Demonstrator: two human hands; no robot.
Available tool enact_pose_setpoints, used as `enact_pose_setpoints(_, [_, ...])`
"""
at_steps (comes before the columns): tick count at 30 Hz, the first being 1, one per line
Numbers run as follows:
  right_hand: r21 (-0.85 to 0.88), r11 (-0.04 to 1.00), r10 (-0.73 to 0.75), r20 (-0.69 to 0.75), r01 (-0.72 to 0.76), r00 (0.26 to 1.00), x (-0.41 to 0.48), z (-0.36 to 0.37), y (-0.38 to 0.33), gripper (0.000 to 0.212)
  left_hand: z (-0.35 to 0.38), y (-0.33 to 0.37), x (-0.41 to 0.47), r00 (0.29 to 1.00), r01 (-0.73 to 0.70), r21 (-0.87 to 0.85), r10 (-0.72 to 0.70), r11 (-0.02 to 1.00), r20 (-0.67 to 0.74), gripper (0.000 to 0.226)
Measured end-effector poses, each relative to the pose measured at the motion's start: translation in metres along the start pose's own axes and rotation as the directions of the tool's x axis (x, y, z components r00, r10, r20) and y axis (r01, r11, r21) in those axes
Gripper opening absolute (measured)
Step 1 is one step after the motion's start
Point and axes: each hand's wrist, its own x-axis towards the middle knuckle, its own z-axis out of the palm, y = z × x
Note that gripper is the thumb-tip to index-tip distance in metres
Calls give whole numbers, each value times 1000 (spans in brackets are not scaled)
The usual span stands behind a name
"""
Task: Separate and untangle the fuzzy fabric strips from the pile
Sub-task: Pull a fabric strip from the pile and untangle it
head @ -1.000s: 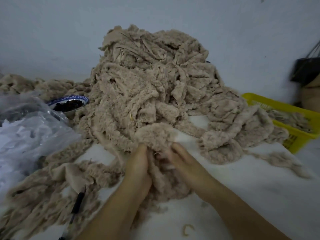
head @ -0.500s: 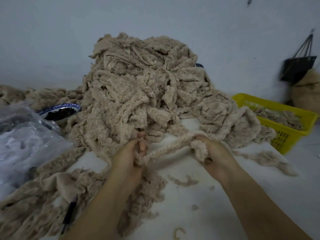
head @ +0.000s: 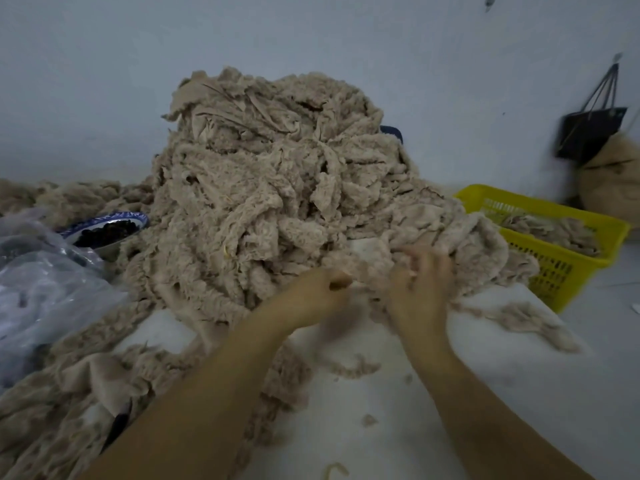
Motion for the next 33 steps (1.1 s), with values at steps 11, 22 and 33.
enact_pose_setpoints(11, [-49, 908, 407, 335, -416, 850, 92, 7, 64, 26, 30, -25, 51, 987, 64, 414, 5, 908, -163, 28])
enact_pose_setpoints(22, [-42, 921, 327, 623, -388, 710, 86, 34, 49, 21, 24, -35, 16, 972, 158, 67, -143, 985, -185, 34])
enact_pose_setpoints(33, [-39, 971, 236, -39, -237, 971, 113, -2, 45, 24, 25, 6, 43, 926, -33, -698, -240, 716, -290, 19])
